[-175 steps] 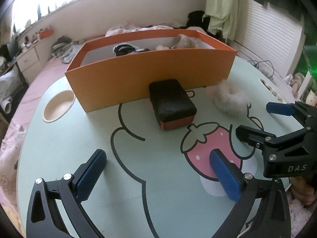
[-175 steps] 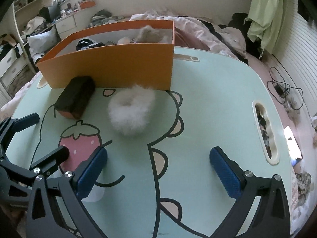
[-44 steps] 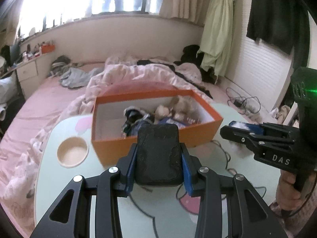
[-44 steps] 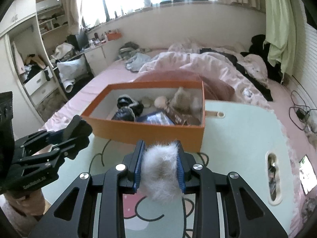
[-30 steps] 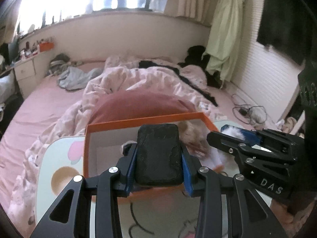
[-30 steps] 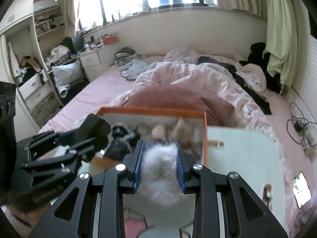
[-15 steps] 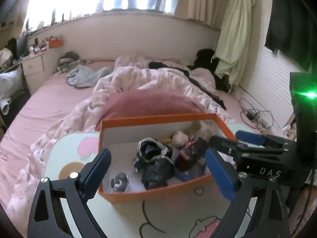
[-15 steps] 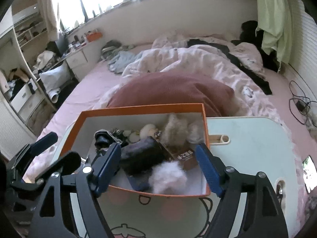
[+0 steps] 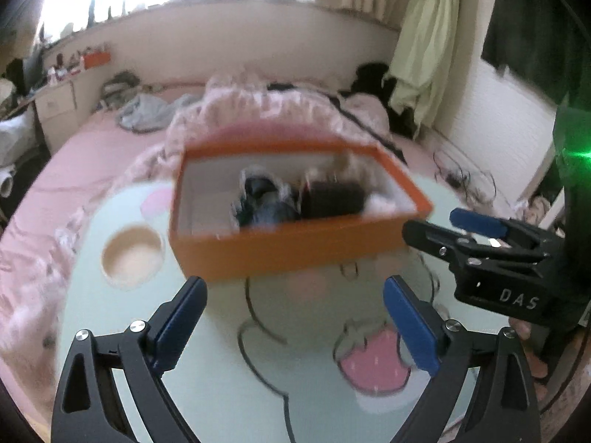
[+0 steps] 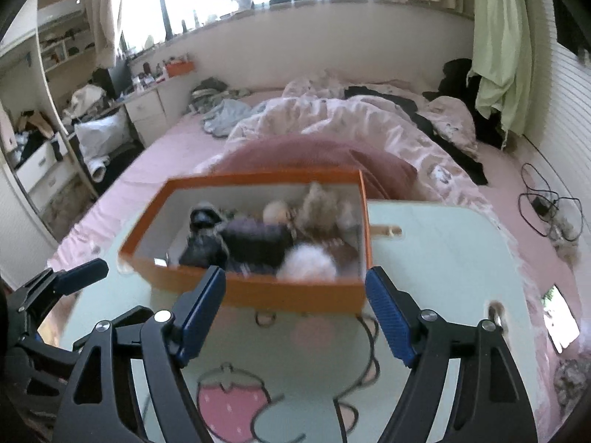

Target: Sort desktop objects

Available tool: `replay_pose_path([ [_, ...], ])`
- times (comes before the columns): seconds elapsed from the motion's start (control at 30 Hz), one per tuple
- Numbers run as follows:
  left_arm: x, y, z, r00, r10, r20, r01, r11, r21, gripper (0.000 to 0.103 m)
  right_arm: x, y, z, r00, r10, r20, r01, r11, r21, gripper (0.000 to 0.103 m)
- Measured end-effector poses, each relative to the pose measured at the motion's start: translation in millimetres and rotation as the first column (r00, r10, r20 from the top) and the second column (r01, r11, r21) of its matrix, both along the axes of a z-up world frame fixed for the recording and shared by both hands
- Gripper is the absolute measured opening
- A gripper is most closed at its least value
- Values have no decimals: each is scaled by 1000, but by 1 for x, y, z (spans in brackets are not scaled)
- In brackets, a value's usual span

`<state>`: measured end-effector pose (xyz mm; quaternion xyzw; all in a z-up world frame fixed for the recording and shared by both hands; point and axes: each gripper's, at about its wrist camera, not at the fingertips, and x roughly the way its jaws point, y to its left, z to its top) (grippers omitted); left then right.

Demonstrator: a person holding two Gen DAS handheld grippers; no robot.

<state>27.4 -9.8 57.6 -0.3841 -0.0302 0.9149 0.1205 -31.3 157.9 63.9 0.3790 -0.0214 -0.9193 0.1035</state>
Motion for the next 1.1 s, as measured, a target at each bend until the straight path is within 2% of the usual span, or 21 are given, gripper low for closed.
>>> replay_pose_path([
  [0.27, 14, 7, -49, 987, 24, 159, -24, 1000, -4, 96, 31, 8, -51, 991, -27, 133, 16, 996, 83, 78],
  [0.33, 17, 13, -51, 990, 27, 136, -22, 999, -37, 98, 33, 11, -63, 983, -32, 180, 20, 997, 71, 78],
  [0.43, 16, 20, -56, 991, 15, 131, -5, 997, -76, 103, 34, 17, -67, 978, -69, 195, 50, 994, 96, 83],
  [0.47, 16, 20, -56, 992, 19, 123, -8, 996, -87, 103, 33, 17, -68, 976, -87, 200, 64, 991, 117, 88],
  [0.5, 17, 20, -58, 993, 24, 115, -13, 996, -93, 103, 32, 17, -70, 974, -97, 205, 70, 988, 139, 97],
  [0.57, 18, 24, -59, 994, 24, 109, -8, 991, -137, 103, 30, 20, -73, 969, -125, 212, 94, 984, 150, 103],
  [0.6, 18, 27, -60, 994, 25, 104, -7, 986, -169, 103, 30, 21, -74, 969, -126, 211, 95, 984, 152, 103],
  [1.1, 20, 26, -58, 996, 20, 83, -6, 987, -161, 103, 27, 24, -78, 985, -79, 156, 57, 988, 143, 103],
])
